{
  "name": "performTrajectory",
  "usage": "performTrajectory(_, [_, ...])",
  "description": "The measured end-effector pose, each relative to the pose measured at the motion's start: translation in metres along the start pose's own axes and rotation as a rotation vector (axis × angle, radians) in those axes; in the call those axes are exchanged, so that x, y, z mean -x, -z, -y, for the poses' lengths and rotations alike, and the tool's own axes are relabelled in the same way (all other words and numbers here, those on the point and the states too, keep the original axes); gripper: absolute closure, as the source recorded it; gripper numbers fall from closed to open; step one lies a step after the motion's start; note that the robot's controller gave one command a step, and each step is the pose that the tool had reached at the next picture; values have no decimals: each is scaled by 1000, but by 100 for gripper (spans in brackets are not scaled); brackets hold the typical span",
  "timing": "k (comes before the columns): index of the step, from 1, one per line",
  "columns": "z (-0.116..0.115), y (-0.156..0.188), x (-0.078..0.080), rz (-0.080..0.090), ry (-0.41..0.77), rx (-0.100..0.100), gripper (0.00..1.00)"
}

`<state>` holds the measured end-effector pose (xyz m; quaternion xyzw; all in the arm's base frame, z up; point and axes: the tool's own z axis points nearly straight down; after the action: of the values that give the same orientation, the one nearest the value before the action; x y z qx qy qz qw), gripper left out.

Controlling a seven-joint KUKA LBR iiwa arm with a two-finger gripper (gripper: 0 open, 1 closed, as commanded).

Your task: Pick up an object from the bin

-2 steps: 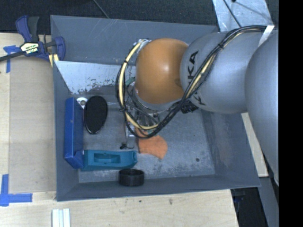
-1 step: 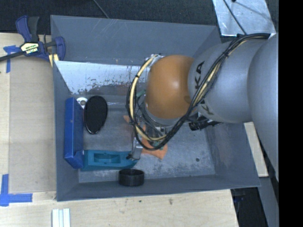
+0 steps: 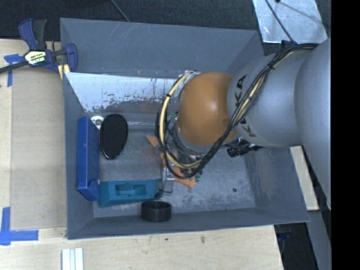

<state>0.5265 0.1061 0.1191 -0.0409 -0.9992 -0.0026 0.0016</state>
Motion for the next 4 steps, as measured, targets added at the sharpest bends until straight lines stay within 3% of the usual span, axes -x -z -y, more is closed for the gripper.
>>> performTrajectory(1, [7, -21, -11, 11, 58, 0, 0])
performTrajectory(2, [9, -25, -13, 9, 14, 1, 0])
performTrajectory(3, [25, -33, 4, 11, -22, -5, 0])
performTrajectory(4, [16, -35, -9, 15, 198, -6, 0])
